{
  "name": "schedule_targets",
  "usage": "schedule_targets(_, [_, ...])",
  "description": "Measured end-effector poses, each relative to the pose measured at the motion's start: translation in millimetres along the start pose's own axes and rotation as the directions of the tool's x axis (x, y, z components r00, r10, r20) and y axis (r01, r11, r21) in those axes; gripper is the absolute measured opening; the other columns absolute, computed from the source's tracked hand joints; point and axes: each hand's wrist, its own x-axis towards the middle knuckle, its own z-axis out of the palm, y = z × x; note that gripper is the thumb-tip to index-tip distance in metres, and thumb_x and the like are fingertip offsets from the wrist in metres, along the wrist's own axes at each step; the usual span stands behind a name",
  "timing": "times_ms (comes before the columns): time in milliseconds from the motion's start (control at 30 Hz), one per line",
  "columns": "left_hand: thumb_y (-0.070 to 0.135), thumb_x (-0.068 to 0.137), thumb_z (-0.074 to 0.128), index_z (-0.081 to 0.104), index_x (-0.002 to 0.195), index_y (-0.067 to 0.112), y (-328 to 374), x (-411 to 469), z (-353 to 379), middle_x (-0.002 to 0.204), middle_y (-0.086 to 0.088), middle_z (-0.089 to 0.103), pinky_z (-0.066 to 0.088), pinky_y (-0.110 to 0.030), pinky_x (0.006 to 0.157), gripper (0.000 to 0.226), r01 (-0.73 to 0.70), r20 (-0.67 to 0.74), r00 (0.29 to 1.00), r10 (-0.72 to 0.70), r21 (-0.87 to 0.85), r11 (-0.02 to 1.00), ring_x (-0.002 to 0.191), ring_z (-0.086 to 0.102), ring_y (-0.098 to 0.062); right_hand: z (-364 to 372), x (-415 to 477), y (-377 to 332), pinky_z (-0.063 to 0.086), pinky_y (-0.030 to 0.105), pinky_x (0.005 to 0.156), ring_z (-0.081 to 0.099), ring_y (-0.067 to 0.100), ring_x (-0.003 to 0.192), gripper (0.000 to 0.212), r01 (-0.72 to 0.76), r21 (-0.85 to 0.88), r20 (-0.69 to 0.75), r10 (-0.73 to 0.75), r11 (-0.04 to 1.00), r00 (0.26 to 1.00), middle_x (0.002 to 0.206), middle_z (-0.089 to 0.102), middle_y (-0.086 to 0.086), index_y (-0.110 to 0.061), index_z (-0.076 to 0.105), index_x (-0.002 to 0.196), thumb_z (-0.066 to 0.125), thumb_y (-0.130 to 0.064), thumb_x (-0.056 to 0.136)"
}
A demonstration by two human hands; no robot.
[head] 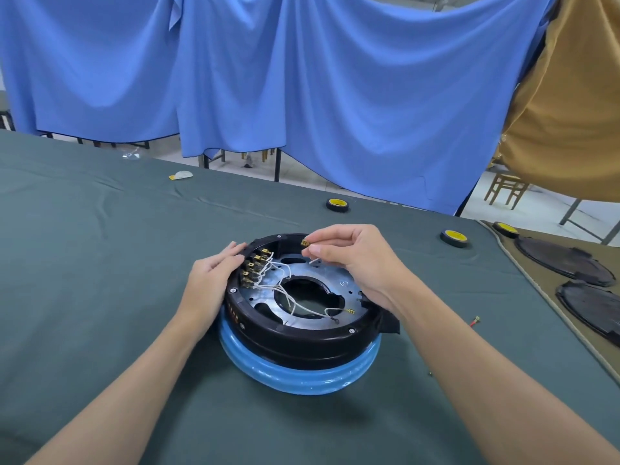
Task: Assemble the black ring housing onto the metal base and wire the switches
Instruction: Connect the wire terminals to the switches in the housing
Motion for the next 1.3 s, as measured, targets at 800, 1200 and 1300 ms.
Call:
schedule_targets(800, [0.018, 0.097, 0.055, 0.061, 0.133, 0.016, -10, 1, -3, 0.147, 0.004, 0.050, 0.024, -0.032, 0.120, 0.037, -0.031, 0.008, 1.000, 0.030, 0.128, 0.991, 0.135, 0.040, 0.000, 78, 23, 7, 0.049, 0.026, 0.083, 0.062, 0.014, 0.095, 0.017, -0.080, -0.590, -0.144, -0.007, 0.803, 0.990, 0.073, 0.070, -0.010, -0.028, 0.073, 0.071, 0.074, -0.016, 0.083])
schedule_targets(1200, [0.035, 0.084, 0.057, 0.063, 0.131, 0.017, -3, -3, 0, 0.145, 0.006, 0.053, 0.028, -0.035, 0.119, 0.051, 0.005, 0.001, 1.000, -0.005, 0.116, 0.993, 0.134, 0.043, -0.002, 69, 22, 3, 0.050, 0.015, 0.063, 0.063, 0.004, 0.055, 0.015, -0.069, -0.594, -0.138, -0.017, 0.801, 0.990, 0.058, 0.069, 0.002, -0.018, 0.072, 0.072, 0.070, -0.016, 0.086])
schedule_targets(1300, [0.040, 0.076, 0.053, 0.063, 0.131, 0.017, -1, -4, 0, 0.144, 0.006, 0.054, 0.028, -0.035, 0.119, 0.061, 0.011, 0.001, 1.000, -0.011, 0.122, 0.992, 0.133, 0.044, -0.002, 65, 22, -6, 0.042, 0.003, 0.050, 0.058, -0.001, 0.040, 0.018, 0.002, -0.622, -0.141, -0.114, 0.783, 0.983, 0.053, 0.067, 0.002, -0.015, 0.070, 0.072, 0.066, -0.018, 0.089])
